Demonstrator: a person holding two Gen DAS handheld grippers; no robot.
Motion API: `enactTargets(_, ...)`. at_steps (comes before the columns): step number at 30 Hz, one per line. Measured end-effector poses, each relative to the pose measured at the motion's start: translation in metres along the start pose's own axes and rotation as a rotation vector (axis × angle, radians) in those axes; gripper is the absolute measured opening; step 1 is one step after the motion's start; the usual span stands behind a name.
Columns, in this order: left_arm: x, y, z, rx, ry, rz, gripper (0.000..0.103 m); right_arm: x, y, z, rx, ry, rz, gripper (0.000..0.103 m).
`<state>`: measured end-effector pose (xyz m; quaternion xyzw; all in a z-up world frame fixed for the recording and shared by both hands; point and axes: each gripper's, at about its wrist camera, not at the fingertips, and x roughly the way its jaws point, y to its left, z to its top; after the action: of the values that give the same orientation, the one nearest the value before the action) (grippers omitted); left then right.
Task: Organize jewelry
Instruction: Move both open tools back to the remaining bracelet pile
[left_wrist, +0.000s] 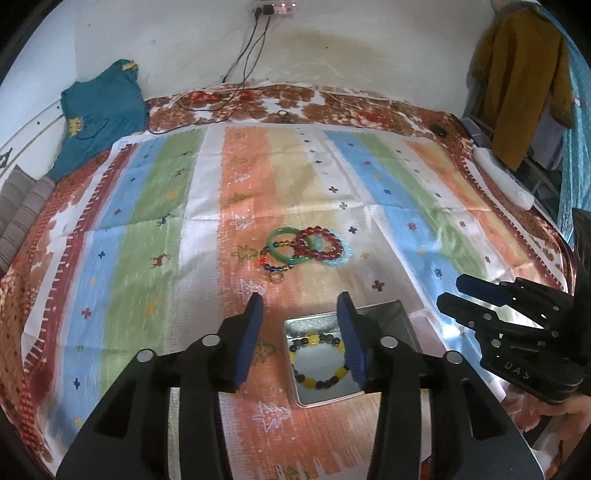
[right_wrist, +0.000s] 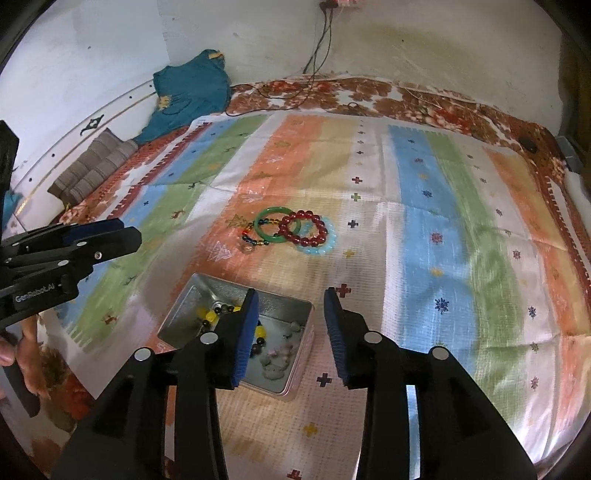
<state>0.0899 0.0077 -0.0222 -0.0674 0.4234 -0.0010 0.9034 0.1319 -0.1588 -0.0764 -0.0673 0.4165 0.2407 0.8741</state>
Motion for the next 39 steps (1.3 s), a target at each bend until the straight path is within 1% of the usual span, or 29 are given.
enactTargets(4,0.006,0.004,0.002,-0.011,0.008,0.019,0.051,0.006,-0.003,0.005,0.013,0.004,-0.006,0.045)
enactTargets(9,0.015,0.012,0.004,-0.047,0.026,0.034,0.057,0.014,-0.004,0.01,0.019,0.013,-0.012,0.052)
enactTargets(12,0.02,0.015,0.006,-0.053,0.031,0.059,0.066,0.019,-0.005,0.014,0.025,0.014,-0.016,0.056)
enactTargets(13,0.022,0.015,0.007,-0.053,0.03,0.063,0.067,0.02,-0.005,0.015,0.026,0.014,-0.017,0.058)
enactTargets(17,0.029,0.016,0.012,-0.051,0.04,0.074,0.067,0.024,-0.006,0.021,0.026,0.015,-0.02,0.063)
enactTargets(23,0.034,0.016,0.021,-0.034,0.028,0.083,0.071,0.031,-0.008,0.028,0.018,0.018,-0.029,0.066)
enactTargets(27,0.04,0.017,0.025,-0.005,0.033,0.103,0.072,0.033,-0.009,0.035,0.018,0.011,-0.027,0.066)
enactTargets(30,0.048,0.021,0.031,-0.008,0.04,0.105,0.074,0.042,-0.008,0.041,0.009,0.016,-0.029,0.067)
enactTargets(39,0.077,0.033,0.039,-0.028,0.072,0.12,0.074,0.066,-0.006,0.054,-0.029,0.038,-0.038,0.067)
